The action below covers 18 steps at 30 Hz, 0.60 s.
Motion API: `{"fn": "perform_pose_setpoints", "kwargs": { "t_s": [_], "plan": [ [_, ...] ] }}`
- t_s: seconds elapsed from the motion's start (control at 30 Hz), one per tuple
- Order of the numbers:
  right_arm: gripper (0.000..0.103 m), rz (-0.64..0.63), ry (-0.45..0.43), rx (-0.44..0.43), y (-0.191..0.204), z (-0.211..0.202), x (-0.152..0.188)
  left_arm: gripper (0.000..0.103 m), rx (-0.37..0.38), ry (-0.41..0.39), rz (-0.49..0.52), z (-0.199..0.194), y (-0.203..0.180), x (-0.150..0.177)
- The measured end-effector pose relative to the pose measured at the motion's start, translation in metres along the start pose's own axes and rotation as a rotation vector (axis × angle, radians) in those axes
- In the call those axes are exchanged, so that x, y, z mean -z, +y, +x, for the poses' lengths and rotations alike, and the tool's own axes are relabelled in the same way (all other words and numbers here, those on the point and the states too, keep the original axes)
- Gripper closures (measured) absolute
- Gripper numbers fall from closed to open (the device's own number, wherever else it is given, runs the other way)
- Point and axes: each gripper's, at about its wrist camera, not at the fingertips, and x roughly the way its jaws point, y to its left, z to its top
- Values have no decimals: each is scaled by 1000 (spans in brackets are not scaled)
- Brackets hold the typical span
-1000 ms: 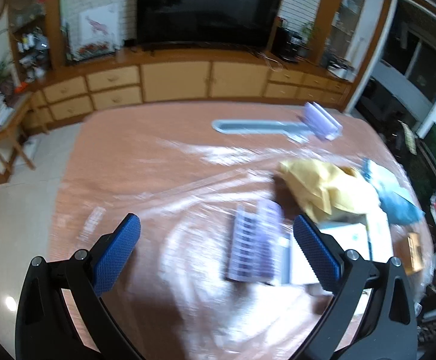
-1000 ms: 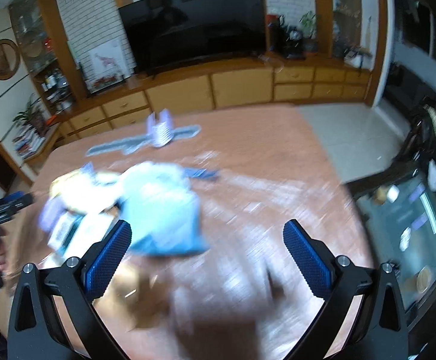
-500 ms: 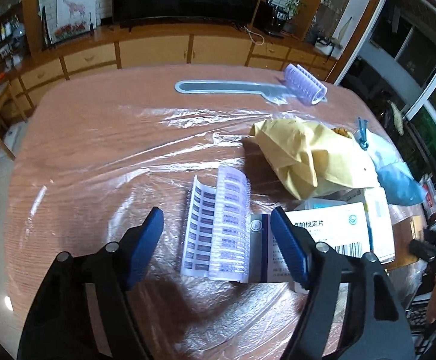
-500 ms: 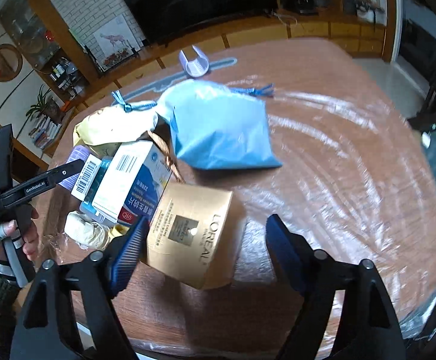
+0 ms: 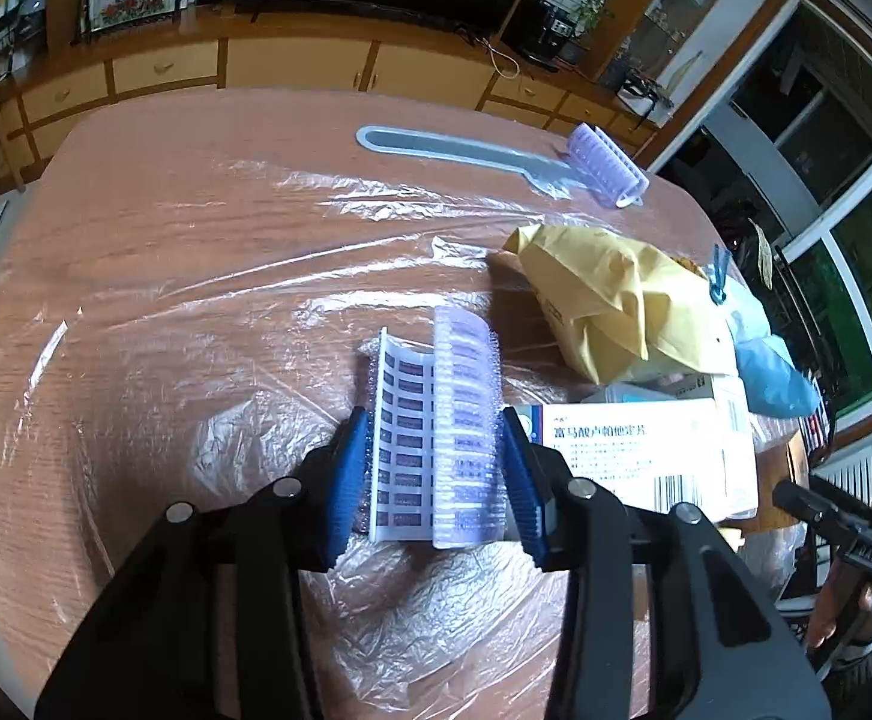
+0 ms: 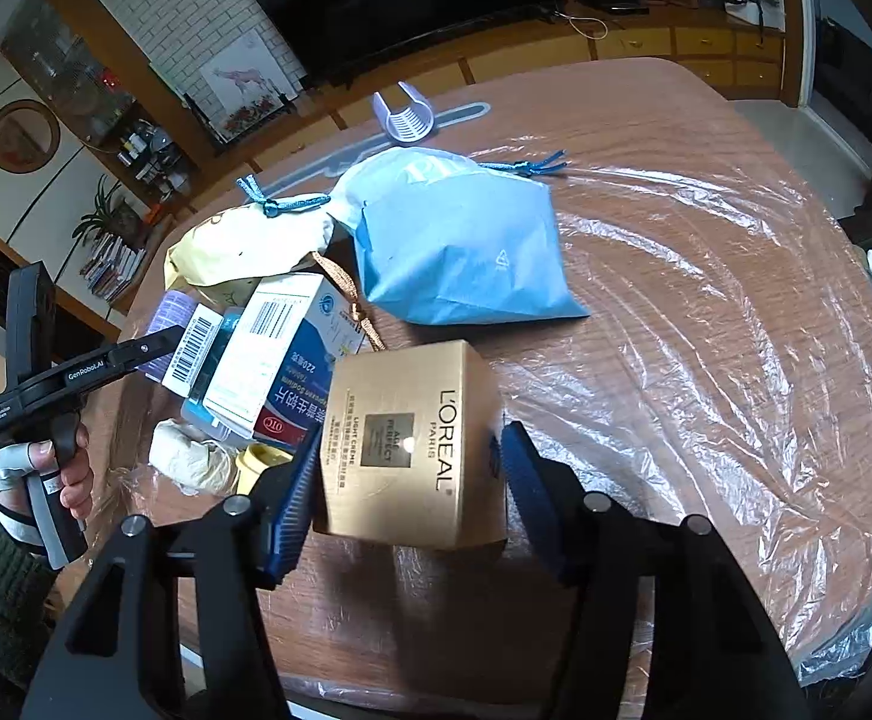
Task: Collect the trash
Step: 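Grasp the white pill blister strip with the left gripper while the right gripper grasps the gold L'OREAL box, then carry the blister strip and L'OREAL box over the black trash bin with both grippers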
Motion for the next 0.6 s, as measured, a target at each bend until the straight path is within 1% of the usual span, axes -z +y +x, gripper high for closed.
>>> {"fn": "perform_pose_setpoints", "kwargs": {
  "t_s": [0.07, 0.1, 0.13, 0.23, 0.3, 0.4, 0.47, 0.5, 0.6],
  "plan": [
    [44, 15, 2, -11, -3, 2, 0, 59, 1, 5, 5, -1, -1, 1],
    [42, 14, 4, 3, -3, 3, 0, 59, -1, 5, 5, -1, -1, 1],
    [37, 13, 4, 15, -2, 3, 1, 59, -6, 4, 1, -1, -2, 2],
    [37, 12, 4, 19, -2, 5, 1, 59, -8, 1, -6, -1, -2, 3],
    [37, -12, 5, 25, 2, 7, 0, 59, -12, -1, -6, -2, -2, 3],
    [42, -35, -6, 36, 7, 7, 1, 60, -10, -3, 1, -2, -2, 4],
    [43, -28, 4, 15, 7, 10, 1, 60, -16, -9, 23, -4, -4, 5],
    [45, -26, 3, 10, 7, 11, 0, 60, -22, -16, 32, -4, -6, 6],
    [48, -34, -24, 30, 8, 8, -1, 60, -38, -28, 22, -5, -5, 7]
  ]
}}
